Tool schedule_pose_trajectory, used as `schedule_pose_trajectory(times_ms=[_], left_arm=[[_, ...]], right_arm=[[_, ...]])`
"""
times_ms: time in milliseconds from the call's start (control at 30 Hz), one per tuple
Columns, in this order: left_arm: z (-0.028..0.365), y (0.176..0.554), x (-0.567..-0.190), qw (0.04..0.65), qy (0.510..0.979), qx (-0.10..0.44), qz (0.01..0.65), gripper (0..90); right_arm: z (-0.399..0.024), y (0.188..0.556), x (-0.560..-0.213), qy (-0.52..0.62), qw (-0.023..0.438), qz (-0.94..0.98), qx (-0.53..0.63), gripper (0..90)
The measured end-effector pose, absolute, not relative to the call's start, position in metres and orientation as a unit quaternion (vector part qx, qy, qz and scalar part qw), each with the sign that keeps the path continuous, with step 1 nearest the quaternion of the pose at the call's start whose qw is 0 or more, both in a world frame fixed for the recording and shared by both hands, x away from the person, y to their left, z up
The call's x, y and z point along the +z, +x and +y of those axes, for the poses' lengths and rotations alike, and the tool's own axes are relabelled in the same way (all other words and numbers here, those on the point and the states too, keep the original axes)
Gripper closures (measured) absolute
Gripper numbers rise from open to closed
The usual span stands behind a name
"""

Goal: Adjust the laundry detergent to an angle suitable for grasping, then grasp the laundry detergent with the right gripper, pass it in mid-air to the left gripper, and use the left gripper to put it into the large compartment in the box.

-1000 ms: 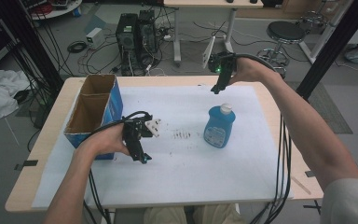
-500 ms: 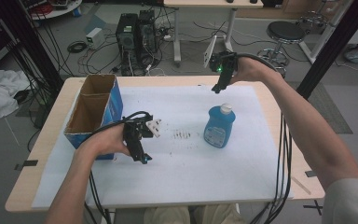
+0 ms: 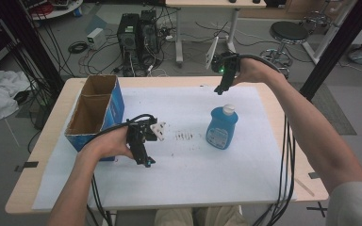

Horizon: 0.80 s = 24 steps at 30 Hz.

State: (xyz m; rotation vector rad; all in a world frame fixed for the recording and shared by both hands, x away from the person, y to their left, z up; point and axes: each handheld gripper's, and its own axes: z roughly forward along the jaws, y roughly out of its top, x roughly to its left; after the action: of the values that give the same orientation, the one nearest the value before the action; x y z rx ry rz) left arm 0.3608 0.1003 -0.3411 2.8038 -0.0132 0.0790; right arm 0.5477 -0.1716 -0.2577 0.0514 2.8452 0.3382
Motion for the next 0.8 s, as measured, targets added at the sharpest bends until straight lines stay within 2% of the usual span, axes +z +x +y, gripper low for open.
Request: schedule_pose_trajectory(times_ms=[500,800], left_arm=[[0.104,0.363,-0.341,0.173,0.985,0.025,0.000,12.0],[0.101,0.364,-0.342,0.175,0.984,0.016,-0.002,11.9]], right_arm=[[-0.181,0.544,-0.251,0.025,0.145,0.982,0.118,13.3],[-0.210,0.526,-0.248,0.037,0.156,0.982,0.097,13.3]])
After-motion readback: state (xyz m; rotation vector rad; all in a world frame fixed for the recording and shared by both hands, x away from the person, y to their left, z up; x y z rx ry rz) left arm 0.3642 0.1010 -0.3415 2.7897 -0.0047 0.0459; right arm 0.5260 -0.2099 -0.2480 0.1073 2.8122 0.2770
